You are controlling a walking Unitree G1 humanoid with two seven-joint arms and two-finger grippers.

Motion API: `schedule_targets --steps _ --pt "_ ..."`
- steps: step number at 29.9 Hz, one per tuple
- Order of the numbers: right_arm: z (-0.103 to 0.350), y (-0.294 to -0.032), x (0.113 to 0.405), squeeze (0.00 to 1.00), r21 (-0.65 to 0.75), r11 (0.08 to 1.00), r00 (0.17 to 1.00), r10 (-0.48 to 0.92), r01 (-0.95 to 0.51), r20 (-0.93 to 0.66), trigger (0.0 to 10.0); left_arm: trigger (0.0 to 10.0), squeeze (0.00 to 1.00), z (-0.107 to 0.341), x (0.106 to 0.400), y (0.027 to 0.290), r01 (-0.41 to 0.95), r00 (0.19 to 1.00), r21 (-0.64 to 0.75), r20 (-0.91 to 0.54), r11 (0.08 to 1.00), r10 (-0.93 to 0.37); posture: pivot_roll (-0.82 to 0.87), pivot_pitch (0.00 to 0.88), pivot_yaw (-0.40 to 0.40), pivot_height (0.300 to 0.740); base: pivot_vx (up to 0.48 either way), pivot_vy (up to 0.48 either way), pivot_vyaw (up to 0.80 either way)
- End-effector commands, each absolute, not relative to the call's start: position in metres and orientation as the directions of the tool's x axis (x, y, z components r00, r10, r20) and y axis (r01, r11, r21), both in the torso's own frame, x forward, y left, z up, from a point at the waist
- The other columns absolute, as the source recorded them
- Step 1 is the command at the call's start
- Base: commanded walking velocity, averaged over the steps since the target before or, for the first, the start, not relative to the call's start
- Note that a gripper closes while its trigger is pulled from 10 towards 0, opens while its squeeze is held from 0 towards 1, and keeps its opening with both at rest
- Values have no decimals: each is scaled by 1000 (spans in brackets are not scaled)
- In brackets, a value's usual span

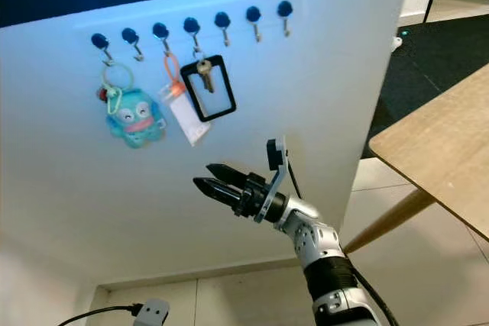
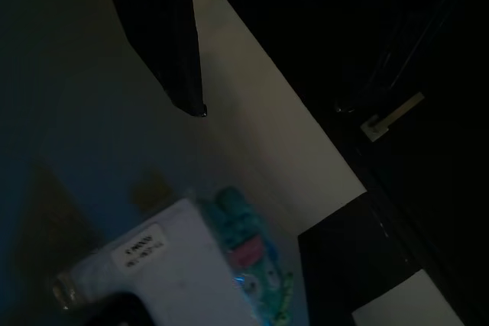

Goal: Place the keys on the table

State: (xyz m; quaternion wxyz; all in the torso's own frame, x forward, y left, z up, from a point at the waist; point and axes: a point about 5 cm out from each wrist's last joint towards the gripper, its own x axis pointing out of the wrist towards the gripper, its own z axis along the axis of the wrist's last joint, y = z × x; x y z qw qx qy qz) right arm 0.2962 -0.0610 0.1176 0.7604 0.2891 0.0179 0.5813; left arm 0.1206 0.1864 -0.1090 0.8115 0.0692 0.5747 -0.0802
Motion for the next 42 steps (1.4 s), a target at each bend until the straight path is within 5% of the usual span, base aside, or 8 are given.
schedule_targets --steps 1,25,35,42 --pt "118 -57 293 0 456 135 300 901 -880 313 10000 10000 0 -109 117 194 207 317 34 -948 978 -34 -104 79 121 740 0 0 800" --pt "114 -54 288 0 471 130 293 911 -873 291 10000 10000 0 -110 116 191 192 318 11 -947 981 -52 -112 71 116 740 0 -89 651" --pt "104 -64 297 0 523 266 446 858 -810 253 10000 10000 0 -110 115 190 213 308 -15 -948 977 -82 -112 86 120 740 0 0 0" --pt "108 -70 294 0 563 216 458 825 -798 331 10000 10000 0 -110 114 190 214 309 -24 -947 977 -91 -111 86 122 740 0 -391 0"
